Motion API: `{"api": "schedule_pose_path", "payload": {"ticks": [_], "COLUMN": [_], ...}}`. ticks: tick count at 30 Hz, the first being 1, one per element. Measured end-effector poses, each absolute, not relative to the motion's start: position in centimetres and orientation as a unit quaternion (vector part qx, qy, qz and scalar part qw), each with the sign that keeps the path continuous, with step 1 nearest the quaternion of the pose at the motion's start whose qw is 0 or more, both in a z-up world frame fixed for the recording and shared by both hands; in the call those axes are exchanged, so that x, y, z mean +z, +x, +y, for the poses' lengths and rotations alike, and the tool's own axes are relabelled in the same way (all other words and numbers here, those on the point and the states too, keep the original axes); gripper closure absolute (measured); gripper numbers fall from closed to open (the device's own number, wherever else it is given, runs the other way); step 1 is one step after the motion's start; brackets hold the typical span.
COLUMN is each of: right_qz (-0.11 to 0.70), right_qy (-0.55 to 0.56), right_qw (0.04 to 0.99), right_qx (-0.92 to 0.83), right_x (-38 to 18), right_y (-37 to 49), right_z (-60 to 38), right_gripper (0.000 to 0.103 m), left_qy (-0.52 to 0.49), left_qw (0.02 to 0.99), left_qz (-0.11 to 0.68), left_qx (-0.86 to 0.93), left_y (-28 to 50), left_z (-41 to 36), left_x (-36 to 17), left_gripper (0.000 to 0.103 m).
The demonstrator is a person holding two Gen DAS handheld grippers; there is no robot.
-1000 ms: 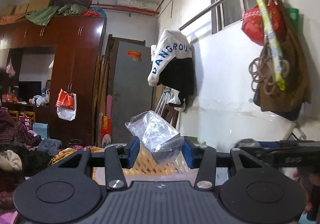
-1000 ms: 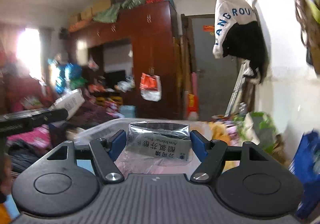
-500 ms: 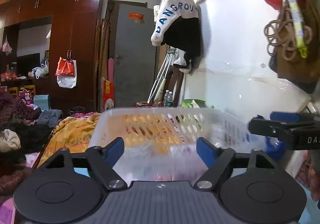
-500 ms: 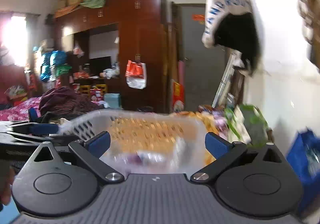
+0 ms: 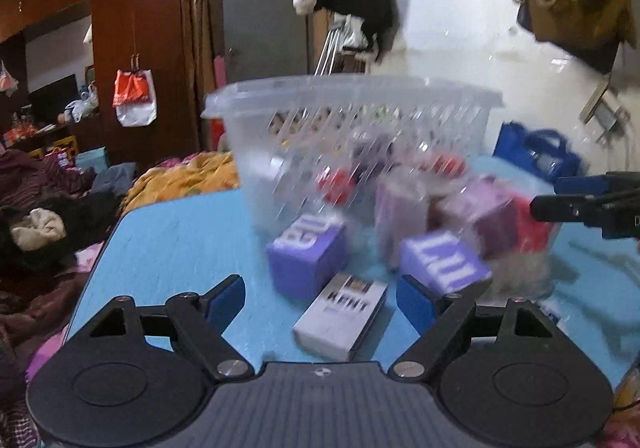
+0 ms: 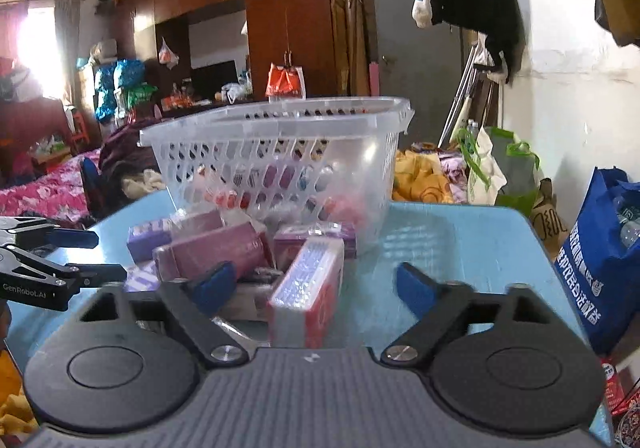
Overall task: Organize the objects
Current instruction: 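Grasp an upright pink-and-white box with right tool while left grasps a white KENT pack, then carry both held packs over the basket and open both tools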
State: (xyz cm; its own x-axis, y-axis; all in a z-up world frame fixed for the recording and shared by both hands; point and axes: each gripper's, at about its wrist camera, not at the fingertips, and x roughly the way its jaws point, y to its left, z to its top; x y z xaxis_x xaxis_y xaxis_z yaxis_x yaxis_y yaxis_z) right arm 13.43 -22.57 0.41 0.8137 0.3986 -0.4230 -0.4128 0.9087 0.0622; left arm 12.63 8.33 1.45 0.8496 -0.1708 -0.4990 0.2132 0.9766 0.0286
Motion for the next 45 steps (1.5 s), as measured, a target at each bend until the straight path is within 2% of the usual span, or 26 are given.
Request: {"api": "schedule_pose_path", "payload": {"ticks": [3,5,7,9,10,12,13,19,33,45], "right_qz": [0.235,0.234,0.239,0.244,0.245,0.250,0.255,0.248,0.220,0.221], "right_qy": [-0.015,-0.014,-0.016,-0.015,-0.016,-0.012,-0.010,0.036,0.043,0.040], "right_qw": [0.948,0.948,0.946,0.944,0.943,0.941,0.939,0.938,0.944,0.942], "right_qx": [0.214,0.217,0.219,0.223,0.225,0.227,0.230,0.240,0.241,0.249], "right_x": [-0.2,-0.3,-0.5,-0.7,-0.7,-0.9,-0.9,-1.1,-0.7,-0.8], "right_y": [13.7,13.5,13.6,13.7,13.7,13.8,13.9,14.0,13.4,13.3], "right_z": [-22.5,-22.6,-22.6,-22.5,-22.6,-22.6,-22.7,-24.1,-24.5,-24.3], "right_gripper": [0.037,0.038,0.045,0.048,0.052,0.058,0.065,0.074,0.074,0.074], "left_qy": [0.054,0.062,0.071,0.073,0.064,0.058,0.062,0.035,0.023,0.060], "left_qw": [0.956,0.952,0.948,0.946,0.946,0.946,0.947,0.956,0.967,0.956], "left_qz": [0.270,0.281,0.287,0.291,0.292,0.291,0.288,0.251,0.206,0.255], "left_qx": [-0.099,-0.108,-0.118,-0.122,-0.128,-0.130,-0.129,-0.150,-0.149,-0.136], "left_y": [13.2,13.6,13.5,13.4,13.3,13.2,13.0,11.6,10.6,11.0], "left_z": [8.2,8.1,7.9,7.7,8.0,8.2,8.2,9.0,9.3,8.1], "left_x": [0.8,0.6,0.5,0.4,0.4,0.4,0.3,0.2,0.4,-0.3], "left_gripper": [0.020,0.024,0.026,0.037,0.050,0.053,0.054,0.057,0.059,0.057]}}
